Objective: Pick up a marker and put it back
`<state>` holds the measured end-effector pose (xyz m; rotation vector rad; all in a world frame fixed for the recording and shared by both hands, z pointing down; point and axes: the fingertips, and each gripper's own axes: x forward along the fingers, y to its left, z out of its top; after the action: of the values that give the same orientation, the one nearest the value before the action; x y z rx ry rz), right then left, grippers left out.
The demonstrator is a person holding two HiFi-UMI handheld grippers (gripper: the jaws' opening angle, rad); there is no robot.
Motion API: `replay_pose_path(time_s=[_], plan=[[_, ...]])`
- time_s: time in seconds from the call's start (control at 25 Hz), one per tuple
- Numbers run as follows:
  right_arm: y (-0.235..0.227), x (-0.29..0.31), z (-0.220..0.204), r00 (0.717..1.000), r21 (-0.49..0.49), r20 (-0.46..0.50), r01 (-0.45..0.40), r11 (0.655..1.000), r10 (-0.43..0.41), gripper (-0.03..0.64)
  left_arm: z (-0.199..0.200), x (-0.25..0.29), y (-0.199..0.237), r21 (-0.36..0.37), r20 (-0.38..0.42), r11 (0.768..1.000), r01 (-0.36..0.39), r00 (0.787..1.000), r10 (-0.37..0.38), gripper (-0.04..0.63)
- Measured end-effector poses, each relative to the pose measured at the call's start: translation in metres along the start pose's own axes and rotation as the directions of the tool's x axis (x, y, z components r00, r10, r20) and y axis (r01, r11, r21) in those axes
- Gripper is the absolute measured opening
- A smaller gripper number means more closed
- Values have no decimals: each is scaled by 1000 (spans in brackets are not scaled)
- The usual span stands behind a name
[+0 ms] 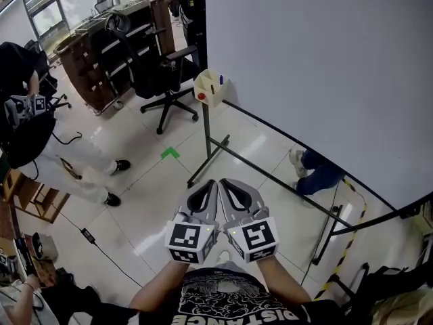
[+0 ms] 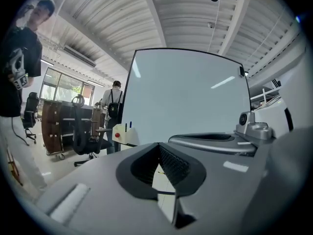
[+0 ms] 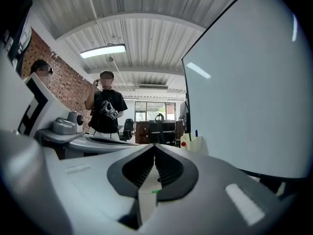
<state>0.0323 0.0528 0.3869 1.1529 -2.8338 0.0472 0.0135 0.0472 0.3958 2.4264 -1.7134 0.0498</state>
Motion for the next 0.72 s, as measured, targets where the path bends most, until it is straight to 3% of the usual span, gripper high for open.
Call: replay_pose_path(time_s=[0.72], plan=[[-74, 94, -4, 1000, -7, -8, 11, 1000, -11, 0, 8, 102, 63, -17, 13, 1000, -24, 1000, 24, 5]])
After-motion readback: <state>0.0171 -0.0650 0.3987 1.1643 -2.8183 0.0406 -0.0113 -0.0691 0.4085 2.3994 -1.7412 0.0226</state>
